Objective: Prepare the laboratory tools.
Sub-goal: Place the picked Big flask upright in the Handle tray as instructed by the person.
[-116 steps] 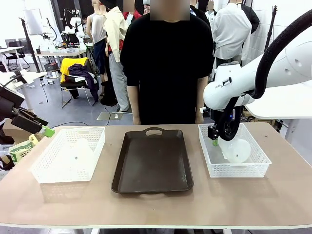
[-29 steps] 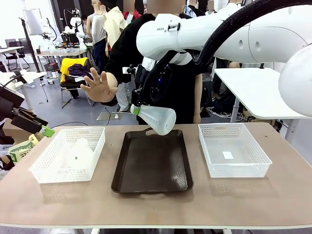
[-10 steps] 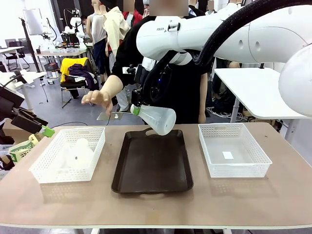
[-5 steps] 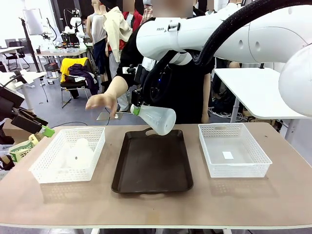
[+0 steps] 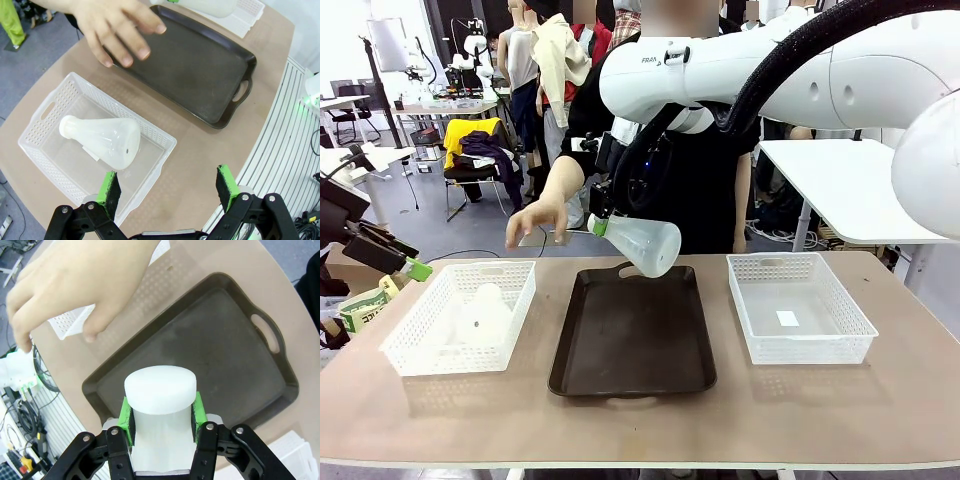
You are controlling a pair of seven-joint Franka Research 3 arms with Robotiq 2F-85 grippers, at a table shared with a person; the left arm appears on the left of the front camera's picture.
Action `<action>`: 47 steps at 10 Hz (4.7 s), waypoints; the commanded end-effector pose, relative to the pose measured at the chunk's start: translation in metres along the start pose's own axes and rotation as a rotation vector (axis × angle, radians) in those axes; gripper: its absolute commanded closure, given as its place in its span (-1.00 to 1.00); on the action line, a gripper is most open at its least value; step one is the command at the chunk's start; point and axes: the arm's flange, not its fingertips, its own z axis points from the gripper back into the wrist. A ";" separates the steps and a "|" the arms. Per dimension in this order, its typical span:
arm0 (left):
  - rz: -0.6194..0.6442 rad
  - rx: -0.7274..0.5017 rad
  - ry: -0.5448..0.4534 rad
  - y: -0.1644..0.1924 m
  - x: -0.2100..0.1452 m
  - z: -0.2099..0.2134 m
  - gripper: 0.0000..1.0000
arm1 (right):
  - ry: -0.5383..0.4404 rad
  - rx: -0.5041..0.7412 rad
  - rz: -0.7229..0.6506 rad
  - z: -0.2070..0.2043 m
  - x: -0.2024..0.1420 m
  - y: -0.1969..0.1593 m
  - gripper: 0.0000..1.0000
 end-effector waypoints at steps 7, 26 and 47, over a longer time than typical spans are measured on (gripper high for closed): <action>-0.006 -0.004 0.000 0.001 -0.002 0.001 -1.00 | -0.143 0.157 0.175 -0.014 -0.025 -0.024 1.00; -0.006 -0.004 0.000 0.001 -0.002 0.001 -1.00 | -0.946 0.470 0.768 -0.071 -0.059 -0.105 1.00; -0.006 -0.004 0.000 0.001 -0.002 0.001 -1.00 | -1.215 0.661 0.793 -0.169 -0.078 -0.163 1.00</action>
